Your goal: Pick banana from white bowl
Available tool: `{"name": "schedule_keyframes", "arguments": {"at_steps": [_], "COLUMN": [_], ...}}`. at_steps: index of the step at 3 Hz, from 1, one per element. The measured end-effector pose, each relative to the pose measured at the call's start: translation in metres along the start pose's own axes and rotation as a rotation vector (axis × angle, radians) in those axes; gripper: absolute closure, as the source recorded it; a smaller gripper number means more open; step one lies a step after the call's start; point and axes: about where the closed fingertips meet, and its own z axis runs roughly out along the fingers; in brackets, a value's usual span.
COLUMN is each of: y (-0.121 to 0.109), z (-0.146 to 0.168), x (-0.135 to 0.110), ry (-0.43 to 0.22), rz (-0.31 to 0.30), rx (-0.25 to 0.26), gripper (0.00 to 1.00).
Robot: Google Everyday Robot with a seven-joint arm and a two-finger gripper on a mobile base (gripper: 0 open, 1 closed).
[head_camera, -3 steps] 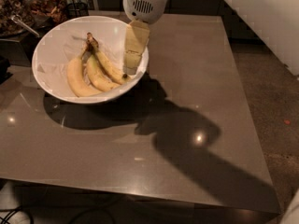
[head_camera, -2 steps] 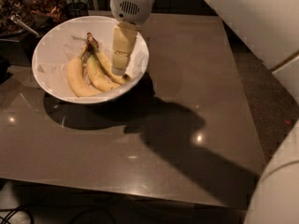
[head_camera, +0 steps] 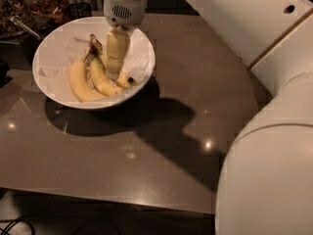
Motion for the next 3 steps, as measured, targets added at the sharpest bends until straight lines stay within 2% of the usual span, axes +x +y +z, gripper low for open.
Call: {"name": "schedule_keyframes", "arguments": {"at_steps": [1, 3], "y": [-0.005, -0.016], "z": [0.010, 0.023], "x": [-0.005, 0.006], "ry": [-0.015, -0.059], "rz": [0.016, 0.130], "rx": [-0.032, -0.079], "gripper": [0.41, 0.36]}}
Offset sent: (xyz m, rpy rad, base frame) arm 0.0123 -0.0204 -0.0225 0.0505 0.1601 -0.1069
